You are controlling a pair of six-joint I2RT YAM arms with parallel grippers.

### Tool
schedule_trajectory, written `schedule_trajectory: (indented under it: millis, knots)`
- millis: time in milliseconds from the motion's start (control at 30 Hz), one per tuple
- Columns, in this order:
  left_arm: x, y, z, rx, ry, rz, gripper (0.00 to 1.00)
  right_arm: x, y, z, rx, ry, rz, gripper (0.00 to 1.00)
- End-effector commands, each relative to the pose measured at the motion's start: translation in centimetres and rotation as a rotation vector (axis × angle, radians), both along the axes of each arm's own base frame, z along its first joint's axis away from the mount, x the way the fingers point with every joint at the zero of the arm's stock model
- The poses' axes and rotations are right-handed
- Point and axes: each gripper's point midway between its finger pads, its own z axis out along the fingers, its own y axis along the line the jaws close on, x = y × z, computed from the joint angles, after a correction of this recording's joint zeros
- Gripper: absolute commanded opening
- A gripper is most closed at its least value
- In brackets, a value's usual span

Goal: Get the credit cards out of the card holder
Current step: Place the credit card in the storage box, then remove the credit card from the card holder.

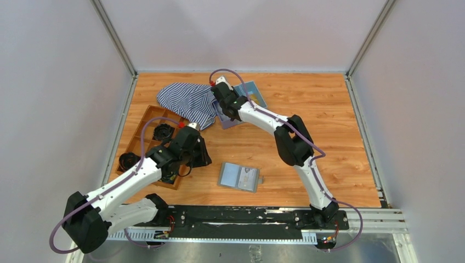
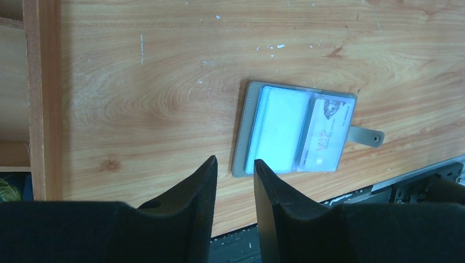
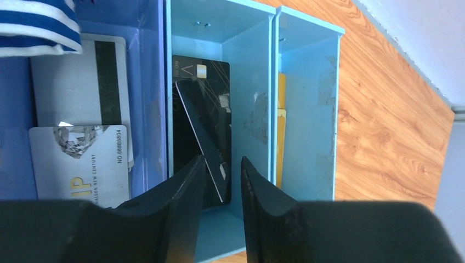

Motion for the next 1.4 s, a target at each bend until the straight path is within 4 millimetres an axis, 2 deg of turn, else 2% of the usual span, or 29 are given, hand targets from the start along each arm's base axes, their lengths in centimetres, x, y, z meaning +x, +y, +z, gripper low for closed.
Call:
schedule_trajectory:
  millis: [0,100,200,333,433,500,600,700,833,933,967,1033,1167,1367]
  knots:
    - [0.6,-0.1,0.0,0.006,-0.006,-0.005,0.35,0.6,0.7,1.4,0.075,-0.008,0.029,0.37]
    - [0.6,-0.4,0.0,-0.003,0.002,-0.011,0.35,-0.2,1.3,1.4,0.13,0.028,0.052,0.37]
    - [0.7,-0.6,0.3,-0.018,-0.003,-0.008,0.35,-0.9,1.4,2.2,0.18,0.046,0.06,0.36]
    - [0.5,-1.3,0.8,-0.056,-0.004,-0.024,0.35,-2.1,0.5,5.6,0.252,0.026,0.046,0.35]
    - [0.5,-1.7,1.4,-0.075,-0.008,-0.046,0.35,-3.5,-1.2,9.3,0.308,-0.007,0.039,0.35]
    - [0.3,-2.0,1.7,-0.087,-0.01,-0.058,0.35,-5.5,-3.0,11.6,0.367,-0.02,0.031,0.36]
    - [-0.1,-2.7,2.3,-0.111,-0.02,-0.079,0.35,-9.4,-5.4,12.7,0.455,0.01,0.032,0.36]
    - [-1.0,-4.4,2.7,-0.166,-0.012,-0.119,0.35,-14.1,-7.4,11.8,0.544,0.073,0.041,0.38]
    - [-2.0,-7.6,2.5,-0.278,0.032,-0.185,0.35,-21.2,-8.2,10.0,0.752,0.227,0.079,0.39]
    - [-3.1,-9.4,1.2,-0.343,0.088,-0.218,0.36,-25.9,-8.9,7.6,0.898,0.34,0.038,0.39]
    - [-3.4,-9.8,0.8,-0.363,0.108,-0.223,0.36,-27.5,-9.3,5.7,0.934,0.395,0.01,0.39]
    - [-3.7,-10.6,0.4,-0.397,0.124,-0.235,0.36,-30.1,-8.7,4.6,1.058,0.466,0.017,0.38]
    - [-4.0,-11.2,-0.7,-0.42,0.143,-0.223,0.36,-32.8,-7.2,1.6,1.235,0.594,-0.016,0.37]
    - [-4.6,-11.9,-2.3,-0.387,0.192,-0.238,0.37,-34.4,-5.7,-0.9,1.244,0.73,-0.018,0.33]
